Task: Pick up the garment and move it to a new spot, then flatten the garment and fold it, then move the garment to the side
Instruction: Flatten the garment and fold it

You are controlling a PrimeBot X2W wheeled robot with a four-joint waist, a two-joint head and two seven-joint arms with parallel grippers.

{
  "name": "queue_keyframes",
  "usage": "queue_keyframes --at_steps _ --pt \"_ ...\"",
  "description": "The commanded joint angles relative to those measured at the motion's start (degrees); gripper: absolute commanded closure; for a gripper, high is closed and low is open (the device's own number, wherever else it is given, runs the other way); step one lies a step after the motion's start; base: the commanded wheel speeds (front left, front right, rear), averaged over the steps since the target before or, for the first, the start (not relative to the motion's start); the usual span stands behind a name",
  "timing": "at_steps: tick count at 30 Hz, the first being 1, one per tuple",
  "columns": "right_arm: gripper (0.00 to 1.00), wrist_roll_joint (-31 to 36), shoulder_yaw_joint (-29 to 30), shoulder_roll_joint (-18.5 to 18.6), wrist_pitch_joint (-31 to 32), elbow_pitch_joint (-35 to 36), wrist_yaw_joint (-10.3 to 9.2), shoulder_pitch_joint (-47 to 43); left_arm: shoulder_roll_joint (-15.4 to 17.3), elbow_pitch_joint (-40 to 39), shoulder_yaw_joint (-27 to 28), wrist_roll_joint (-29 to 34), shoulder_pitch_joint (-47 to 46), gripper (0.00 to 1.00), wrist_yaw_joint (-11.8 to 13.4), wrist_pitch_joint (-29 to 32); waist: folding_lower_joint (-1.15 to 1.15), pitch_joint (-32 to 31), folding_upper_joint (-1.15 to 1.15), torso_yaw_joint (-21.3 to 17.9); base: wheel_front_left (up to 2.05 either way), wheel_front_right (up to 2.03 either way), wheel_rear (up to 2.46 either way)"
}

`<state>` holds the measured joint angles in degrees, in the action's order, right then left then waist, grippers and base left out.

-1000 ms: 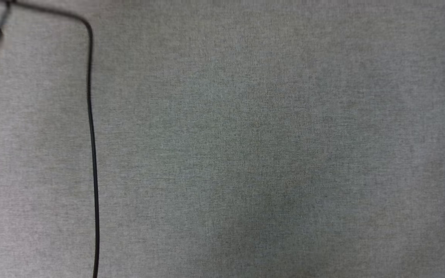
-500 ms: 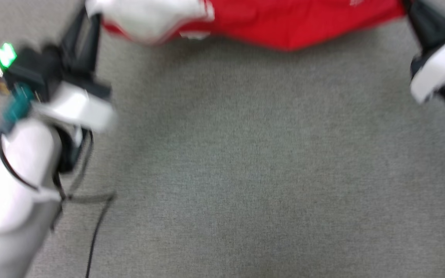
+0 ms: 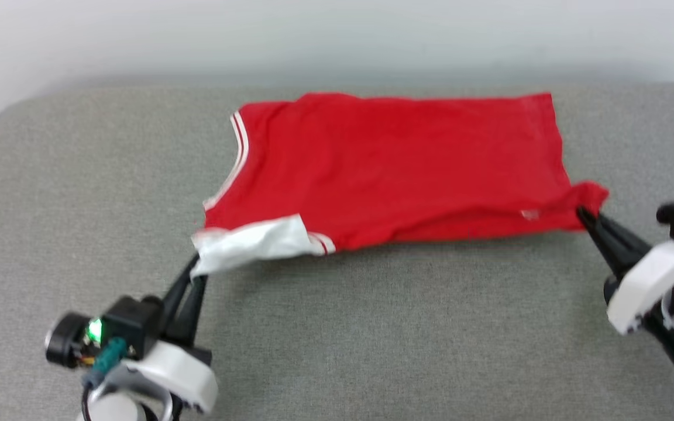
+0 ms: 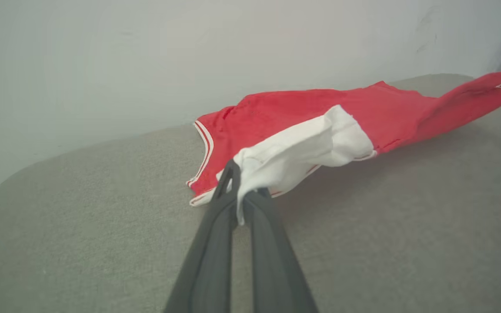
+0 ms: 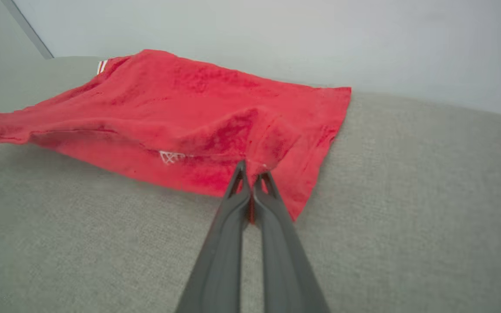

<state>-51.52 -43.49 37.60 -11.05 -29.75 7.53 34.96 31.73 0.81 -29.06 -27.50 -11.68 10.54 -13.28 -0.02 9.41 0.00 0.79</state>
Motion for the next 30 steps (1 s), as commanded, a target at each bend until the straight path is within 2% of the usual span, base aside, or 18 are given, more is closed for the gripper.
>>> queue_keyframes --at_steps 1,8,13,18,25,30 --pt "1.00 -0.52 0.47 0.30 -0.13 0.44 -0.09 -3.18 -0.40 -0.36 -0.52 -0.65 2.30 1.00 0.37 0.36 0.02 -2.51 0.00 0.39 0.00 0.00 0.00" --pt "1.00 -2.33 3.33 1.28 0.19 3.48 -0.09 -14.36 -0.88 -1.14 -1.93 -4.94 11.70 1.00 0.87 2.14 0.02 -6.95 0.00 0.54 0.00 0.00 0.00" --pt "1.00 -2.08 5.88 2.28 1.21 6.16 -0.09 -21.36 0.24 -2.85 -2.37 -8.29 17.63 1.00 1.19 4.51 0.02 -8.86 0.00 0.56 0.00 0.00 0.00" --pt "1.00 -0.13 8.45 3.08 2.06 7.96 -0.09 -27.50 2.17 -5.46 -3.00 -11.40 22.18 1.00 0.37 7.90 0.02 -10.01 0.00 0.89 0.00 0.00 0.00" --pt "1.00 -0.04 14.88 2.65 4.17 12.05 -0.09 -35.57 4.57 -8.72 -3.50 -14.13 26.09 1.00 -0.19 11.02 0.02 -10.25 0.00 1.30 0.00 0.00 0.00" --pt "1.00 2.20 19.11 1.02 6.62 14.76 -0.09 -37.90 3.95 -8.41 -3.22 -12.96 23.94 1.00 -0.02 9.74 0.02 -9.59 0.00 1.16 0.00 0.00 0.00"
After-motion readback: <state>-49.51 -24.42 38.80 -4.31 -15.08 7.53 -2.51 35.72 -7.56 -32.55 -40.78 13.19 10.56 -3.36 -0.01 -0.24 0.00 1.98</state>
